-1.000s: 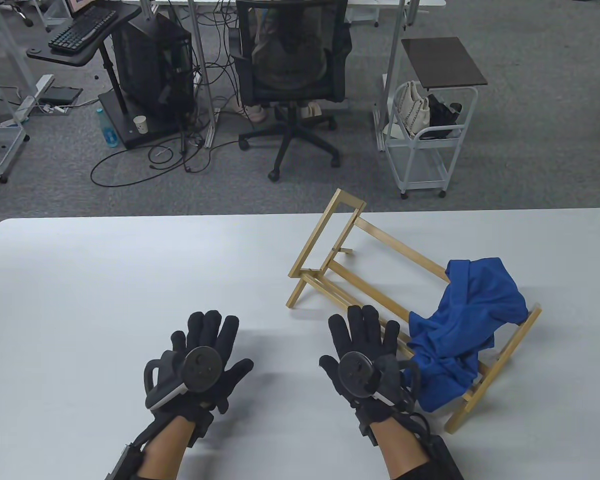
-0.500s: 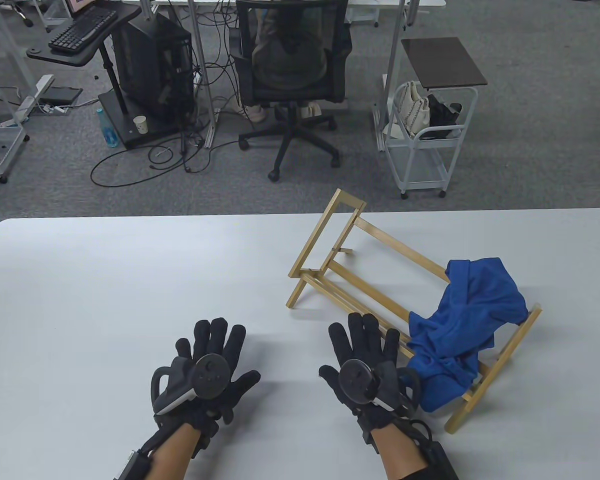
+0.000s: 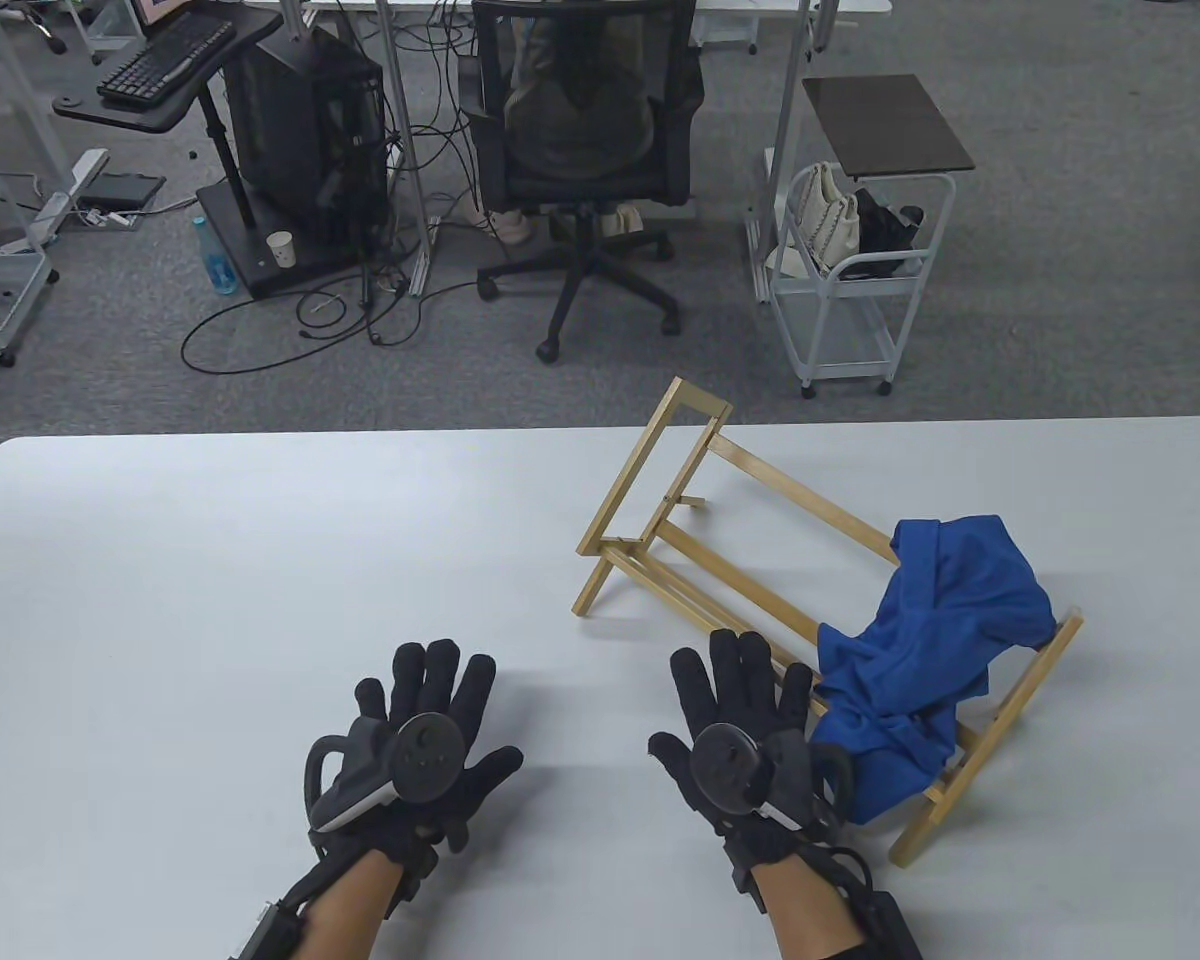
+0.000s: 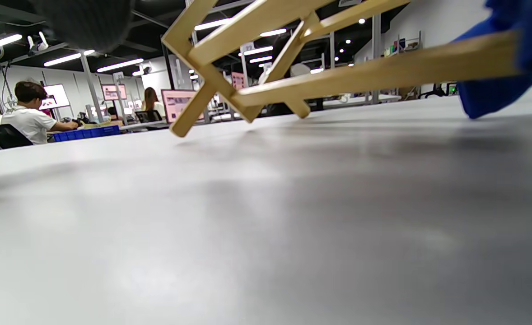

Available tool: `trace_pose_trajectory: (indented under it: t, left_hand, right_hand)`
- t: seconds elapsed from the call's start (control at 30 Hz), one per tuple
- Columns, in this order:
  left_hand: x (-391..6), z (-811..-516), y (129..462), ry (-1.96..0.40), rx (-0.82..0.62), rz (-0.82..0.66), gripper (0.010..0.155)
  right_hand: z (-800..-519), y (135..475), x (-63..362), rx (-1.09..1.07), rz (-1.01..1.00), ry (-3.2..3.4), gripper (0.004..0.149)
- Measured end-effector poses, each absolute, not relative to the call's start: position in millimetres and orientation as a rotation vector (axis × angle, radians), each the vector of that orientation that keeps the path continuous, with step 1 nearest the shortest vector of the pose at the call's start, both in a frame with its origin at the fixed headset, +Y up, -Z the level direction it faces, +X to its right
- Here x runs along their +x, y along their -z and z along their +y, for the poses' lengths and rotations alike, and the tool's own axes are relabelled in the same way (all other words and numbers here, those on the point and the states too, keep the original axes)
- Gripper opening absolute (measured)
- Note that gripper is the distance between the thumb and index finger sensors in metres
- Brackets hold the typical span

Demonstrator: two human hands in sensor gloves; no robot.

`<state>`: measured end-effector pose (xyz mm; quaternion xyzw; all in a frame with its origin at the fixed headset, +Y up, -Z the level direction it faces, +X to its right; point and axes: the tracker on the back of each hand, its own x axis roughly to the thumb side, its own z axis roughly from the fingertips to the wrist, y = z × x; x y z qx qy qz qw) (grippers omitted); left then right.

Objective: Hang t-shirt on book rack

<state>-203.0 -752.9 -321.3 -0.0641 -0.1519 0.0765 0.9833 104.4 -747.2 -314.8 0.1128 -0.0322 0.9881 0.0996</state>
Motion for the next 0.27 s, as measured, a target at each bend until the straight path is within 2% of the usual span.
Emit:
trace_pose_trajectory:
  t: [0.27]
  left_hand:
    - [-202.2,-753.6,320.9,-0.152,-0.135,-0.306,0.086]
  right_hand:
    - [-747.2,314.2,105.6,0.332,-0.084,-2.917,0.079]
